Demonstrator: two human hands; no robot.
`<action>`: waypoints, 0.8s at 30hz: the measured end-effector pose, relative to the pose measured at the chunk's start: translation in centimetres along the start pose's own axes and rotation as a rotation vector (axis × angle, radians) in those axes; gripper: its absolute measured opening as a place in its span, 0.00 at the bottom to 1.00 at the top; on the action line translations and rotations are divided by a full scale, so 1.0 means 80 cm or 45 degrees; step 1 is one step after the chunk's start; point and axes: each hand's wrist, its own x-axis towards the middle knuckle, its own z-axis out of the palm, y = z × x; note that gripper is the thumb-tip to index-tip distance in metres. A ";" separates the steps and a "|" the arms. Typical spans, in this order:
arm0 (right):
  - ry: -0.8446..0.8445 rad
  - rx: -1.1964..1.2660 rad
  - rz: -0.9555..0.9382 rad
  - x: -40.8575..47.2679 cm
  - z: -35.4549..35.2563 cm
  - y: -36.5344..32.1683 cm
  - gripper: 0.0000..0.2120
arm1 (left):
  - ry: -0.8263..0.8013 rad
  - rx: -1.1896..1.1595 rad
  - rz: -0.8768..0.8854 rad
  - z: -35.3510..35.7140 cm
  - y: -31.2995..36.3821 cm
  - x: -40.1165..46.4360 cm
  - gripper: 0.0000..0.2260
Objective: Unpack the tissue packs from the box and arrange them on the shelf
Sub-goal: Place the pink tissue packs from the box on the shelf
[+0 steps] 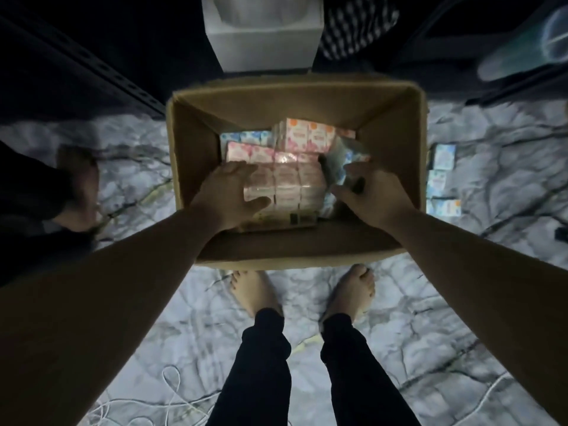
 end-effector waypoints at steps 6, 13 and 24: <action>0.046 0.033 -0.003 0.076 0.030 0.035 0.30 | 0.031 0.078 0.043 0.032 -0.024 0.050 0.43; 0.102 0.129 0.077 0.137 0.061 0.042 0.31 | 0.103 0.183 0.088 0.054 -0.035 0.058 0.44; -0.430 0.165 -0.238 0.090 0.068 0.001 0.50 | 0.062 -0.299 0.245 0.001 0.005 0.065 0.39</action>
